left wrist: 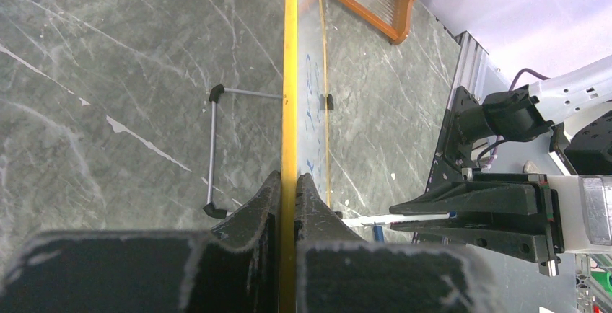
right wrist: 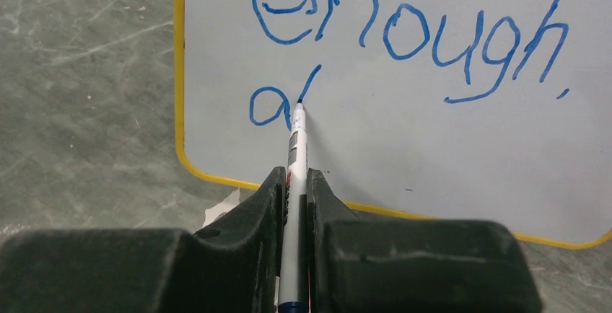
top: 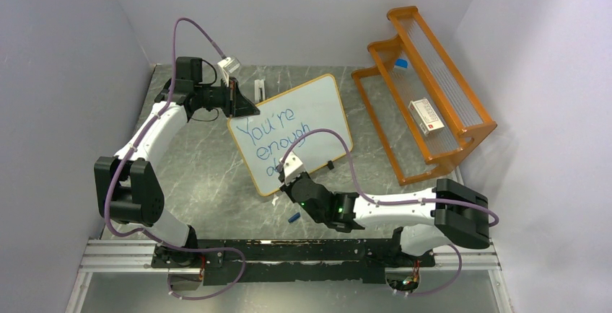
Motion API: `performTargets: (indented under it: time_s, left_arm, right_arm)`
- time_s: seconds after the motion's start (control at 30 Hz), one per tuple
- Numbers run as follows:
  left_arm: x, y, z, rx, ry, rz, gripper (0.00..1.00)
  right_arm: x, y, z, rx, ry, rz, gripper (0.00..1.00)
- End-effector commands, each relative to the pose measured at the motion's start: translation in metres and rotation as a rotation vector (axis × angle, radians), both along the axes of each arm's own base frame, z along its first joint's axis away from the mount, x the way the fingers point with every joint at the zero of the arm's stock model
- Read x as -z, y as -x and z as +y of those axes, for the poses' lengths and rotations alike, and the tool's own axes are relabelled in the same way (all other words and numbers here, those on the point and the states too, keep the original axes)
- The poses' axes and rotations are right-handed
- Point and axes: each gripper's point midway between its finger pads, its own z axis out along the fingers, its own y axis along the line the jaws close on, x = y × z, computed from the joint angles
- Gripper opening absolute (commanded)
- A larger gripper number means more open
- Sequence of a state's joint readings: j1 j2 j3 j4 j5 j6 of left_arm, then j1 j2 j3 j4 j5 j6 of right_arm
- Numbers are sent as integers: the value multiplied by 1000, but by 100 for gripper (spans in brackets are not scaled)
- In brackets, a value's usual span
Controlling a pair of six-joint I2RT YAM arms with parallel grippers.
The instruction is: Write a sentence on the whiteboard
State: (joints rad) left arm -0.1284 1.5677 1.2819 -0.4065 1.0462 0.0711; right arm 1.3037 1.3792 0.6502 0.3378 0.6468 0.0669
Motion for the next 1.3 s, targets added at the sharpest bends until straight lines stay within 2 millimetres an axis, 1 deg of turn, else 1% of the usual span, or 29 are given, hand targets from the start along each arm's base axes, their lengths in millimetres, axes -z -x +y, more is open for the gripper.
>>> performTargets:
  time_s: [0.0,0.2,0.37,0.63,0.73,0.9,1.0,1.13,1.27]
  left_arm:
    - [26,-11,7,-40,-88,0,5]
    - [26,-11,7,-41,-89,1,5]
    - [27,-11,7,-41,-90,2,5]
    - [26,-10,7,-41,-89,0,5]
    - [26,-11,8,-41,-90,-1,5]
    - [26,-11,7,-41,-89,0,5]
    - [27,-10,8,-42,-91,1,5]
    - [27,-11,8,-43,-92,2,5]
    - [27,-11,8,-42,-91,2,5]
  right_arm:
    - [20,5,-13,7,54,42,0]
    - [26,7,-18,12,63,54,0]
    - [26,8,-20,16,65,56,0]
    - [21,4,-24,45,59,32,0]
    - [14,3,-24,51,34,19,0]
    - [-3,0,-21,50,-17,-12,0]
    - [-9,-1,-19,46,-30,-29,0]
    - [-14,-4,-14,41,-37,-45,0]
    - [-14,-7,-11,47,-35,-54,0]
